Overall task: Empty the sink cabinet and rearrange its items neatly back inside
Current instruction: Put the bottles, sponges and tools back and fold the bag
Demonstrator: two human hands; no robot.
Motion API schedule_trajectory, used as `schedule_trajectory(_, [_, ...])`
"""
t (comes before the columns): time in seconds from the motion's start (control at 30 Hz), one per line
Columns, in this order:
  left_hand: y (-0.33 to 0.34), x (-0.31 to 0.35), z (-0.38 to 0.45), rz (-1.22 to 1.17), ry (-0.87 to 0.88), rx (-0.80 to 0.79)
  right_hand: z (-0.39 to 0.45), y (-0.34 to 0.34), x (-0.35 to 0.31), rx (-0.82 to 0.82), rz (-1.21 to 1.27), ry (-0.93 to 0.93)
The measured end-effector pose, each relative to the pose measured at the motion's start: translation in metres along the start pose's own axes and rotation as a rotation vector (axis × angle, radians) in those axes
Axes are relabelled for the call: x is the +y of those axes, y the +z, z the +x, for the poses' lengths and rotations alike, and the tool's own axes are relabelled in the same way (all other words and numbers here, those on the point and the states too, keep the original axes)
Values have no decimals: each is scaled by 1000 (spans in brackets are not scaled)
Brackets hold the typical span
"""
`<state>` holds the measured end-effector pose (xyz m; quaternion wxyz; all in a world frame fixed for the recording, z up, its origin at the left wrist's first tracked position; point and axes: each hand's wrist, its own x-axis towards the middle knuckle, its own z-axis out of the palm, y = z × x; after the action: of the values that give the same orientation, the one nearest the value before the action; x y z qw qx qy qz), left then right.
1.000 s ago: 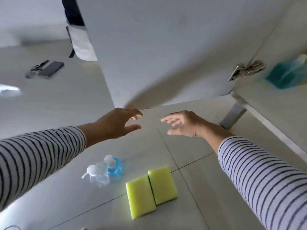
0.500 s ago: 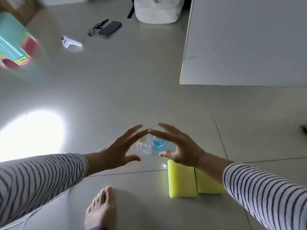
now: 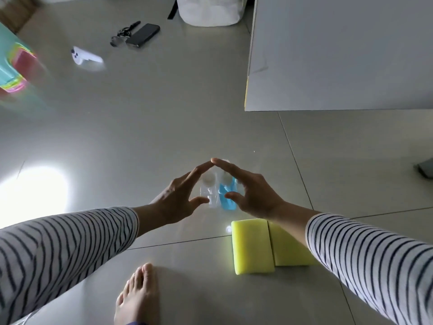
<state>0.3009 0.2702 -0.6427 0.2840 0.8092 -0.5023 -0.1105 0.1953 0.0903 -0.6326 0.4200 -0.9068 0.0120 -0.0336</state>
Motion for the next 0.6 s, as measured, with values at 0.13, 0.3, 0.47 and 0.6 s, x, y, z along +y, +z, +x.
schedule_trajectory(0.13, [5, 30, 29, -125, 30, -16, -20, -39, 1, 40, 3, 118])
schedule_trajectory(0.3, [14, 87, 85, -198, 140, -2, -62, -103, 9, 240, -3, 288])
schedule_trajectory(0.47, [26, 165, 142, -250, 355, -24, -124, -177, 10, 463, 34, 396])
schedule_trajectory(0.6, [38, 235, 179, -379, 450, -6, -175, -242, 3, 618, 38, 425])
